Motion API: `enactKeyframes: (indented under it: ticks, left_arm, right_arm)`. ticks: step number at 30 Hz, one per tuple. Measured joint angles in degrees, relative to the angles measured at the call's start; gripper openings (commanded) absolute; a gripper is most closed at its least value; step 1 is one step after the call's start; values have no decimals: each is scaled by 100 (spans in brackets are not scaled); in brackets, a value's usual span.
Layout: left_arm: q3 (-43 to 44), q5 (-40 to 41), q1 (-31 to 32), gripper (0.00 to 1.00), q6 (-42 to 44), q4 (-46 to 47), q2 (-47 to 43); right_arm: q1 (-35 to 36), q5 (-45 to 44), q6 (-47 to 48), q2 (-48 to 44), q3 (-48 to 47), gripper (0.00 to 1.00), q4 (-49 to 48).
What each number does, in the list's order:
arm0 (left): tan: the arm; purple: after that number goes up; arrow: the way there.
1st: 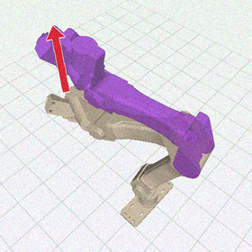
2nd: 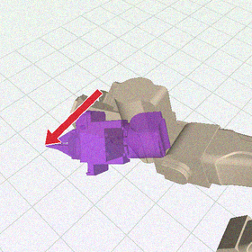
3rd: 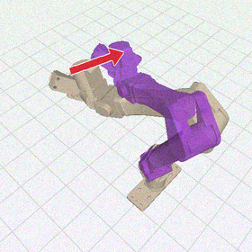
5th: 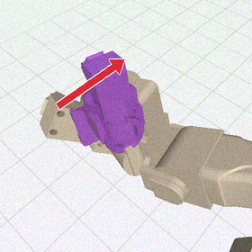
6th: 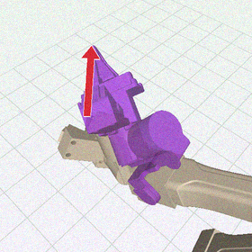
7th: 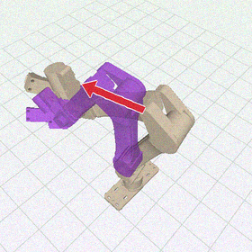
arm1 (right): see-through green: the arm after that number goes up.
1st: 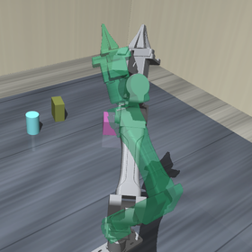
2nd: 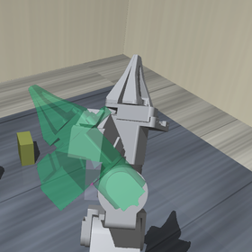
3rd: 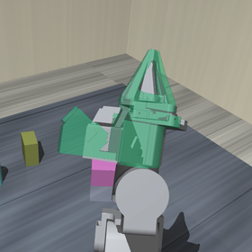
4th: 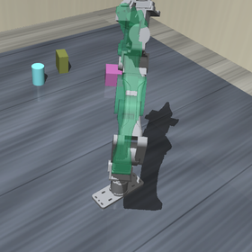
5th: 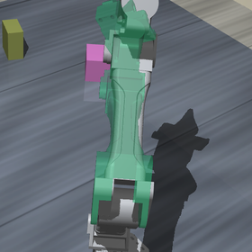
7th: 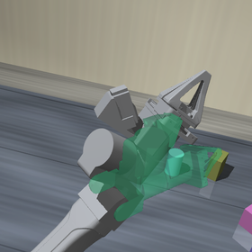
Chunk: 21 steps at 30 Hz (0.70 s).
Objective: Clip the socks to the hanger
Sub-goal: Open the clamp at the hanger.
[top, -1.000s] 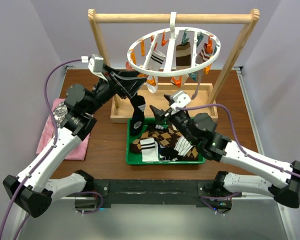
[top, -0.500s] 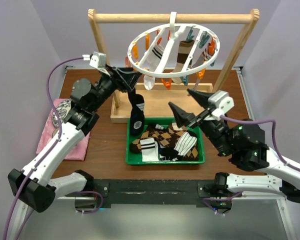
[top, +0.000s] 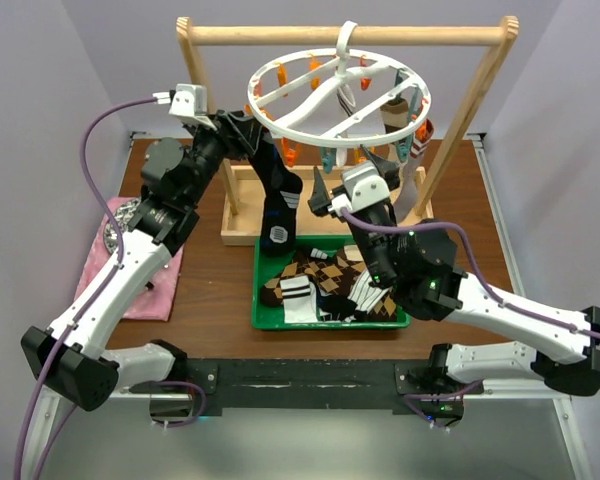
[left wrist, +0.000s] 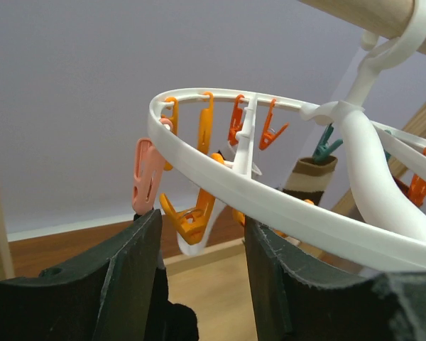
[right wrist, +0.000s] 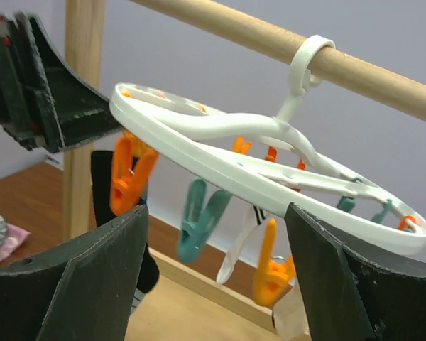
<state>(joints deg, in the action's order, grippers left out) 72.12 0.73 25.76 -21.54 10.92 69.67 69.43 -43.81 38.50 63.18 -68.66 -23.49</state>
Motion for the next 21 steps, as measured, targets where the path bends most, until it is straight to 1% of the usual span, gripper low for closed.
enactKeyframes:
  ticks: [3,6,9,12,16,19,21]
  left_arm:
    - [74,236,-15,53,151,-31,48]
    - [76,367,-22,53,240,-46,50]
    - [72,400,-24,53,273,-50,48]
    - [24,407,-24,53,275,-44,24]
    - [-79,402,-24,52,271,-33,-44]
    - [-90,391,-26,53,269,-24,-72]
    - [-116,361,-24,57,269,-15,-116]
  right_arm:
    - [-247,90,-15,94,-116,81,15]
    - [-380,289,-103,120,-457,81,59]
    - [-409,621,-264,52,-785,80,164]
    - [-409,892,-409,-72,-914,80,232]
    - [-466,970,-492,-114,-935,78,249]
    - [-636,988,-518,74,-1032,77,328]
    - [-758,966,-535,256,-1097,76,380]
